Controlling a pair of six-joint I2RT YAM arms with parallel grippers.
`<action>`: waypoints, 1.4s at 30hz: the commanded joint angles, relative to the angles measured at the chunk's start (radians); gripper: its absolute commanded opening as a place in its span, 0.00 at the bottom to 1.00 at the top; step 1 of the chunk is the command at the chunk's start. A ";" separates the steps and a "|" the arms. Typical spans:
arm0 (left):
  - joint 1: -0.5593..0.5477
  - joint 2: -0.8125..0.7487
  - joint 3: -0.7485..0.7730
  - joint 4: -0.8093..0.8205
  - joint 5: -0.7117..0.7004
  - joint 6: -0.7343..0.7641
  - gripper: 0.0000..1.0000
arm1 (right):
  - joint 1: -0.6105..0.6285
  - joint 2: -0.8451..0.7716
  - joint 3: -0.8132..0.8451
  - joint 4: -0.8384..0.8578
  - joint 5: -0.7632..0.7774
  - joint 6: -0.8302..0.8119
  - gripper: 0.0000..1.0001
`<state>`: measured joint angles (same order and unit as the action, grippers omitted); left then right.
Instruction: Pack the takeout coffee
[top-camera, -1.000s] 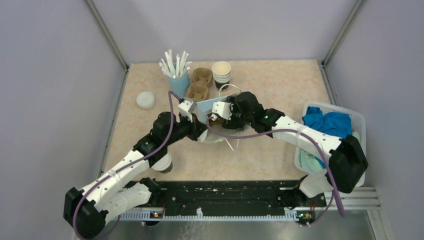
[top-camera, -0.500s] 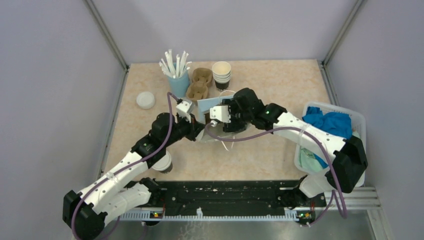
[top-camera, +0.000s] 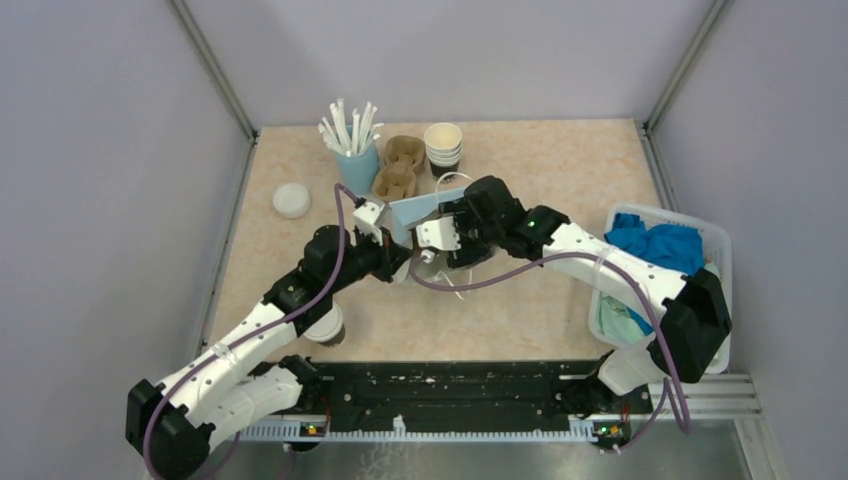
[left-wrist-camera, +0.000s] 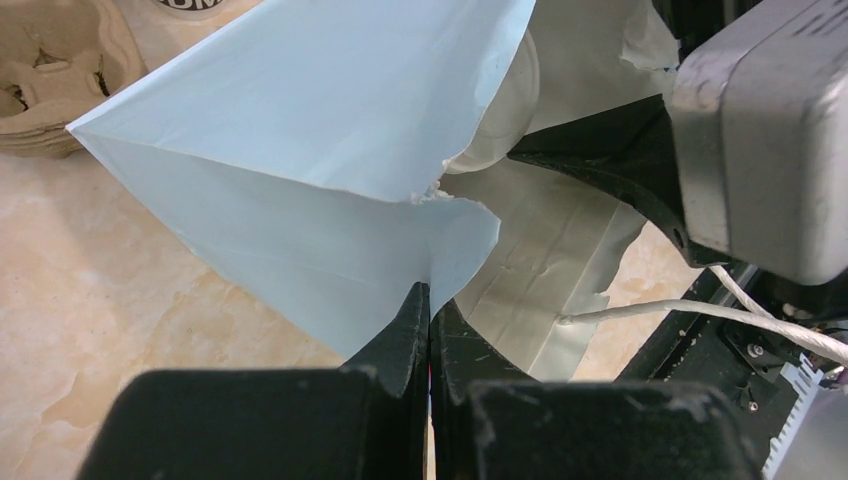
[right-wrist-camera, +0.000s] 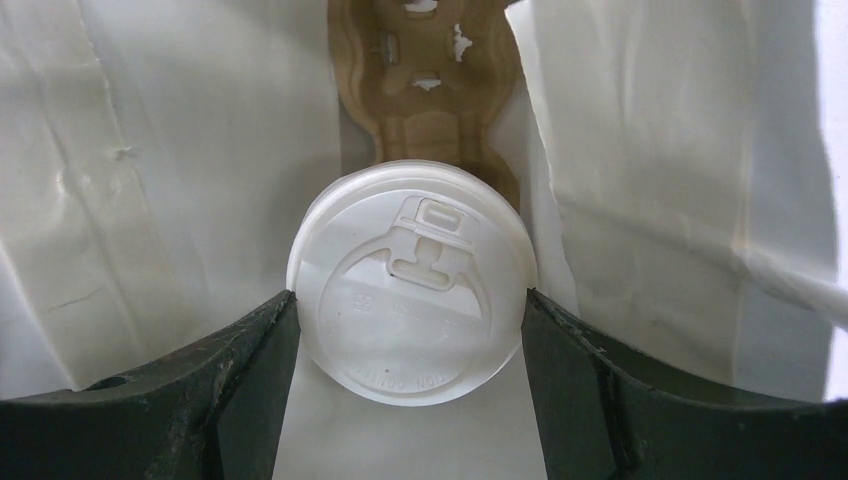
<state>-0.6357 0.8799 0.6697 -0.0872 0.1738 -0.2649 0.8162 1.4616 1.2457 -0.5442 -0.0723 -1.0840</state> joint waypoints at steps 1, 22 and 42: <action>-0.002 0.009 0.020 0.053 0.038 -0.031 0.00 | 0.009 0.002 -0.031 0.118 -0.002 -0.043 0.42; -0.001 0.000 0.033 -0.006 0.055 -0.119 0.00 | -0.019 0.076 -0.077 0.273 -0.016 -0.099 0.38; -0.001 0.005 0.060 -0.040 0.039 -0.181 0.00 | -0.062 0.176 -0.139 0.442 -0.058 -0.041 0.38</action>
<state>-0.6327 0.8883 0.6857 -0.1234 0.1806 -0.4152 0.7841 1.6001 1.1240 -0.1581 -0.1047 -1.1660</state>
